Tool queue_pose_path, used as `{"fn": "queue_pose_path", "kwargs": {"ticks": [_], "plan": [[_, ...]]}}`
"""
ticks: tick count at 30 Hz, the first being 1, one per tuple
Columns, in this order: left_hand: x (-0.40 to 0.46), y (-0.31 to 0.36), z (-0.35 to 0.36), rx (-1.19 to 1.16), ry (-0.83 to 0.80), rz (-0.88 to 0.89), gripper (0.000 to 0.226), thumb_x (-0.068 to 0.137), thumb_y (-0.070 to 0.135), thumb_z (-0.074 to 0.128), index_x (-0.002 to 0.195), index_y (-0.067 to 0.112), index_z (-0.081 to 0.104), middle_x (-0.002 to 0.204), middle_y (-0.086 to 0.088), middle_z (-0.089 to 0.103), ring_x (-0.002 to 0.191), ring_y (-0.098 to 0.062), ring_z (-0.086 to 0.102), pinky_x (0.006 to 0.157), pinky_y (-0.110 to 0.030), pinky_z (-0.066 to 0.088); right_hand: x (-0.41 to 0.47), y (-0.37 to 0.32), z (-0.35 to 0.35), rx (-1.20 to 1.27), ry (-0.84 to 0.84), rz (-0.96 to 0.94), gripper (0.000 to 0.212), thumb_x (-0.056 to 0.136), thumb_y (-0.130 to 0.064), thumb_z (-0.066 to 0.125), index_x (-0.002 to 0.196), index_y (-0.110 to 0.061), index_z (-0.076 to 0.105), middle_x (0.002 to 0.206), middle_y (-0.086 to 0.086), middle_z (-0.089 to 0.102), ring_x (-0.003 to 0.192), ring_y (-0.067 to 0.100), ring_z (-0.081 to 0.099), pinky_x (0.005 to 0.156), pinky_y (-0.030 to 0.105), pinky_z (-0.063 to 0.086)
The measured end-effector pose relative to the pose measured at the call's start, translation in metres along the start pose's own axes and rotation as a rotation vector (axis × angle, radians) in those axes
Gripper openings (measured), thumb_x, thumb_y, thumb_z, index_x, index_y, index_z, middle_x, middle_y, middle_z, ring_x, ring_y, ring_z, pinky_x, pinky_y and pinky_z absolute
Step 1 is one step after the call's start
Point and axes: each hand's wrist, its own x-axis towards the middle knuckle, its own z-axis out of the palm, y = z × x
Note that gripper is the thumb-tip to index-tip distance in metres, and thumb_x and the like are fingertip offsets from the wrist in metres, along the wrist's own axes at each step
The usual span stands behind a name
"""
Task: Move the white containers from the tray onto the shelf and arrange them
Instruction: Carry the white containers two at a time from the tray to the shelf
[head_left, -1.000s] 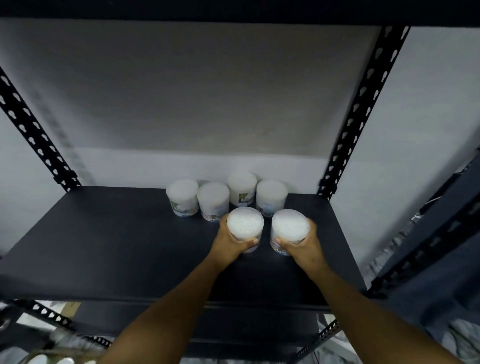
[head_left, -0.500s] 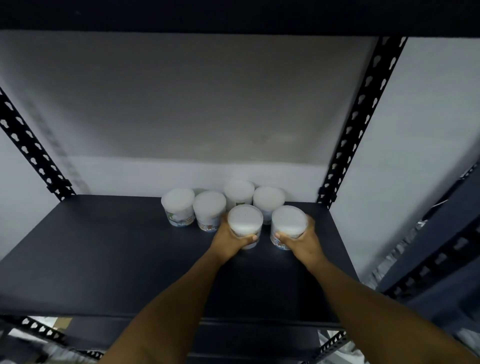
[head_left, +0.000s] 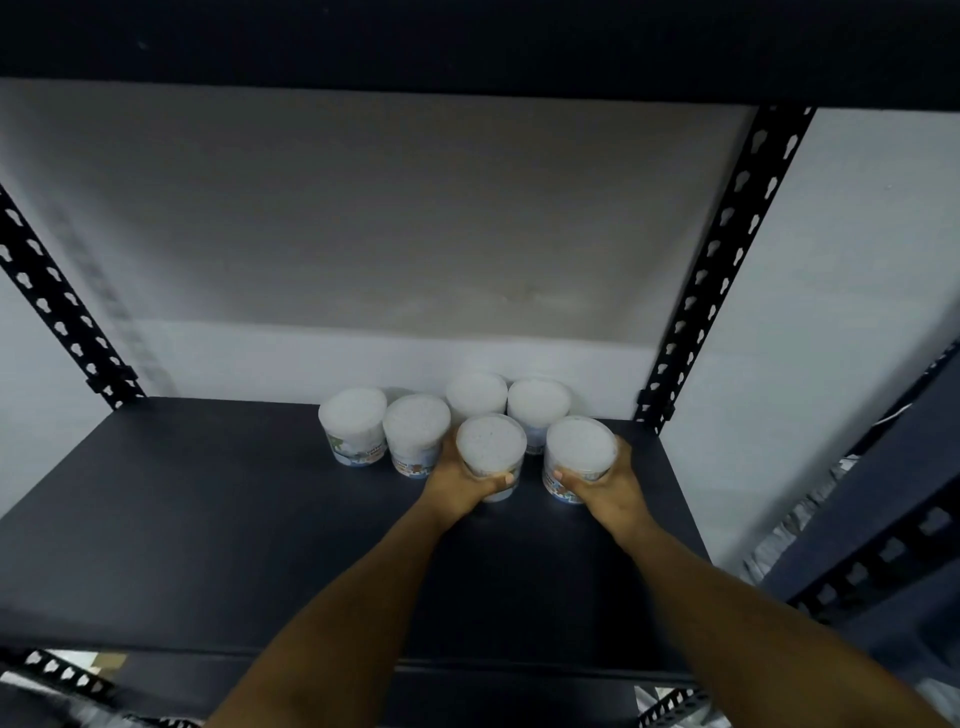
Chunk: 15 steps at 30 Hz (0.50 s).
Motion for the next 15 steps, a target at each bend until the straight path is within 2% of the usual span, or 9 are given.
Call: {"fn": "queue_pose_path", "kwargs": {"ticks": [5,8,10,11,13,15], "plan": [[-0.001,0.003,0.001,-0.012,-0.001,0.001,0.088,0.061,0.021,0.089,0.126,0.026,0.029,0.130,0.007,0.042,0.121,-0.008,0.041,0.100,-0.022,0.032,-0.001,-0.007,-0.001,-0.005,-0.023,0.002,0.084,0.064,-0.015,0.087,0.126,-0.029,0.031,0.120,-0.006,0.047,0.107,0.009,0.047,0.068,0.002,0.043],[-0.008,0.004,0.004,-0.047,0.009,0.014,0.090,0.065,0.018,0.088,0.129,0.023,0.026,0.133,0.006,0.039,0.126,-0.010,0.039,0.093,-0.005,0.032,-0.002,-0.012,-0.002,-0.022,-0.025,-0.001,0.089,0.063,-0.017,0.087,0.130,-0.024,0.030,0.118,-0.008,0.045,0.109,0.009,0.045,0.073,0.003,0.039],[-0.016,0.005,0.006,-0.060,0.021,0.028,0.087,0.068,0.020,0.085,0.134,0.020,0.027,0.138,0.005,0.038,0.130,-0.010,0.038,0.096,-0.006,0.032,-0.006,-0.015,-0.002,-0.018,-0.011,-0.003,0.084,0.062,-0.019,0.088,0.125,-0.026,0.032,0.114,-0.012,0.046,0.108,0.009,0.047,0.069,0.001,0.041],[-0.020,0.004,0.005,-0.060,0.025,0.034,0.089,0.070,0.024,0.084,0.138,0.017,0.027,0.142,0.004,0.038,0.132,-0.010,0.037,0.103,-0.014,0.032,-0.010,-0.016,-0.002,-0.016,-0.006,-0.013,0.081,0.062,-0.021,0.088,0.121,-0.027,0.035,0.116,-0.011,0.049,0.109,0.010,0.049,0.073,0.003,0.043],[-0.030,0.003,0.002,-0.036,0.023,0.051,0.092,0.074,0.032,0.080,0.145,0.018,0.024,0.147,0.004,0.036,0.135,-0.009,0.034,0.110,-0.027,0.031,-0.019,-0.014,-0.004,-0.034,-0.005,-0.043,0.078,0.062,-0.024,0.088,0.124,-0.026,0.040,0.124,-0.007,0.051,0.116,0.011,0.050,0.089,0.017,0.045],[-0.042,0.002,-0.001,0.035,0.024,0.068,0.087,0.077,0.038,0.076,0.145,0.020,0.025,0.148,0.004,0.035,0.136,-0.010,0.033,0.112,-0.032,0.030,-0.030,-0.012,-0.003,-0.097,-0.018,-0.068,0.080,0.066,-0.029,0.086,0.131,-0.021,0.041,0.131,-0.003,0.049,0.121,0.012,0.048,0.099,0.030,0.043]]}}
